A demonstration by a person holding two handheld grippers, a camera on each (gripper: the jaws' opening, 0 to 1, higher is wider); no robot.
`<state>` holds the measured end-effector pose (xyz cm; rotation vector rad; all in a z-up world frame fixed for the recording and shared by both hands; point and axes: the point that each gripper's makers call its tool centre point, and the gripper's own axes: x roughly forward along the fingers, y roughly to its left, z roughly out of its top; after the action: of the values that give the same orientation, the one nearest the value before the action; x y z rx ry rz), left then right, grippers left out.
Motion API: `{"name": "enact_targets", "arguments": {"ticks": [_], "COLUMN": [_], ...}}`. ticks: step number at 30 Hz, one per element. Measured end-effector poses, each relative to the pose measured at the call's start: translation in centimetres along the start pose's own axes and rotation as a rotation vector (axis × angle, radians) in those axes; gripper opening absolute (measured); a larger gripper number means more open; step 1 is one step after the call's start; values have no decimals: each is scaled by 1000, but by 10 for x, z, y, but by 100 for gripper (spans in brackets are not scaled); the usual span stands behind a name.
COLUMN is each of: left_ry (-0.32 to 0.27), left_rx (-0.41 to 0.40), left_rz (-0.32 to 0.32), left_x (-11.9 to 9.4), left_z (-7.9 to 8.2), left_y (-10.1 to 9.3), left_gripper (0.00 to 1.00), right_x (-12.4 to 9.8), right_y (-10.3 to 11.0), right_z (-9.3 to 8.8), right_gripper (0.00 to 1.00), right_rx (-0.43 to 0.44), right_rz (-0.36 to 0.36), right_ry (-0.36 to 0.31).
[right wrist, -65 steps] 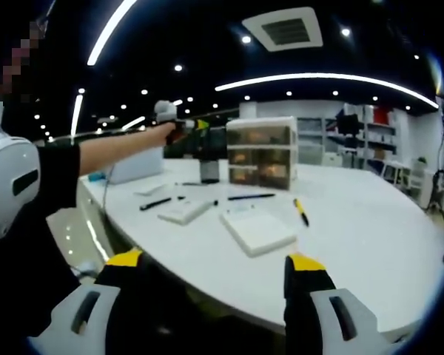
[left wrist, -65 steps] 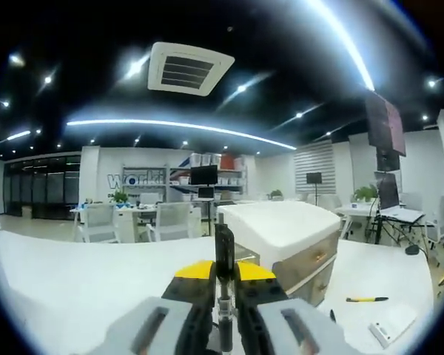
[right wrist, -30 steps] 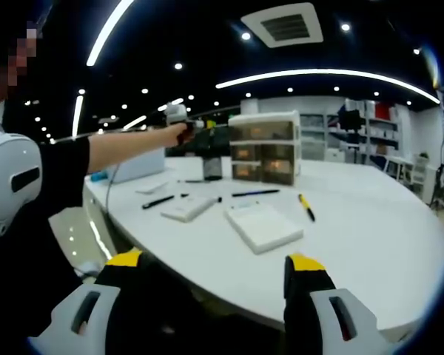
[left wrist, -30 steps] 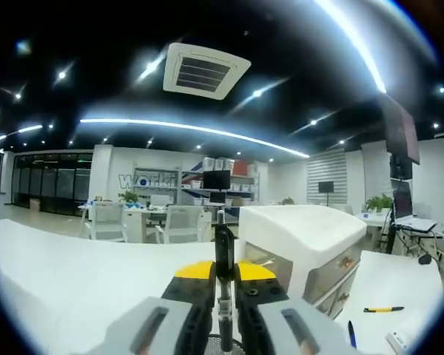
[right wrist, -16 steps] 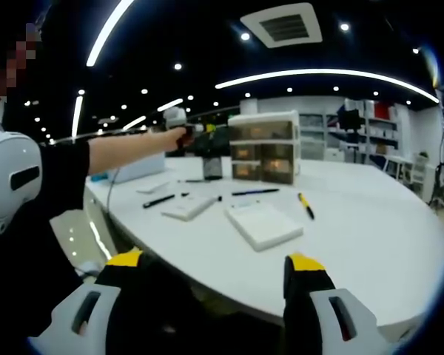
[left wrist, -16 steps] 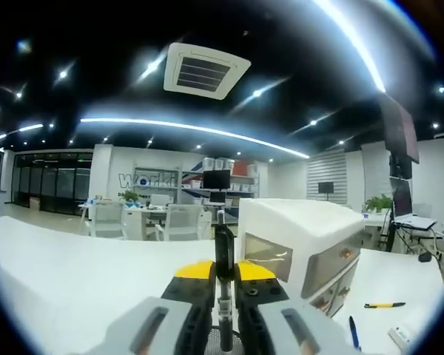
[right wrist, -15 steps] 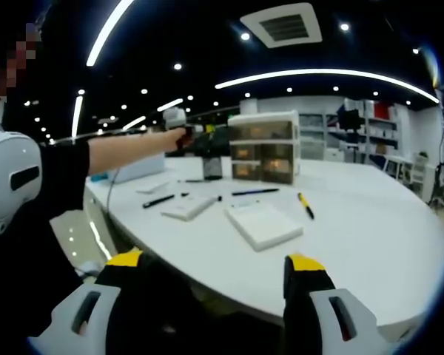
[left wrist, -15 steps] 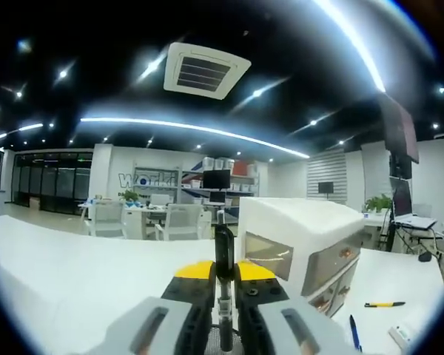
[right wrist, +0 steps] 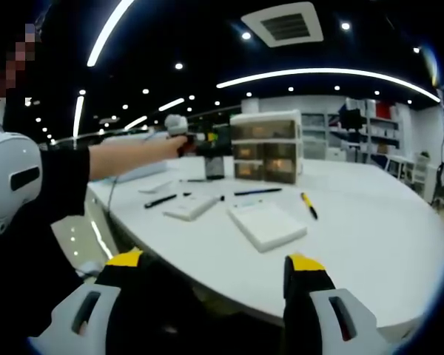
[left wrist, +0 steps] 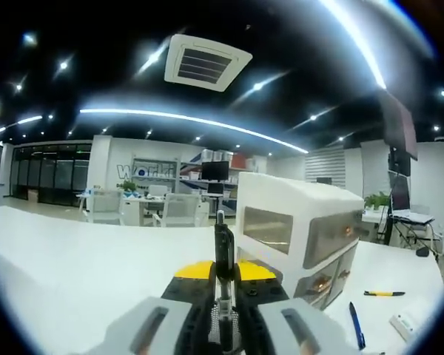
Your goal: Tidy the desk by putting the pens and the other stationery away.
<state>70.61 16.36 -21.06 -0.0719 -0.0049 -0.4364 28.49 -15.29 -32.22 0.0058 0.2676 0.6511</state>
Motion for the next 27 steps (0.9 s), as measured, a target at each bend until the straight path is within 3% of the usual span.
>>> {"name": "enact_targets", "arguments": {"ticks": [10, 27], "left_ry": [15, 43], "left_rx": [-10, 4], "left_rz": [6, 11], "left_x": [1, -5], "left_z": [-12, -30], "left_y": [8, 4], "left_gripper": [11, 11], "right_x": [1, 2], "right_y": [1, 4], "right_z": [0, -1], "right_gripper": [72, 71], "right_rx": [1, 3], "right_rz": [3, 9], "right_ry": [0, 1]}}
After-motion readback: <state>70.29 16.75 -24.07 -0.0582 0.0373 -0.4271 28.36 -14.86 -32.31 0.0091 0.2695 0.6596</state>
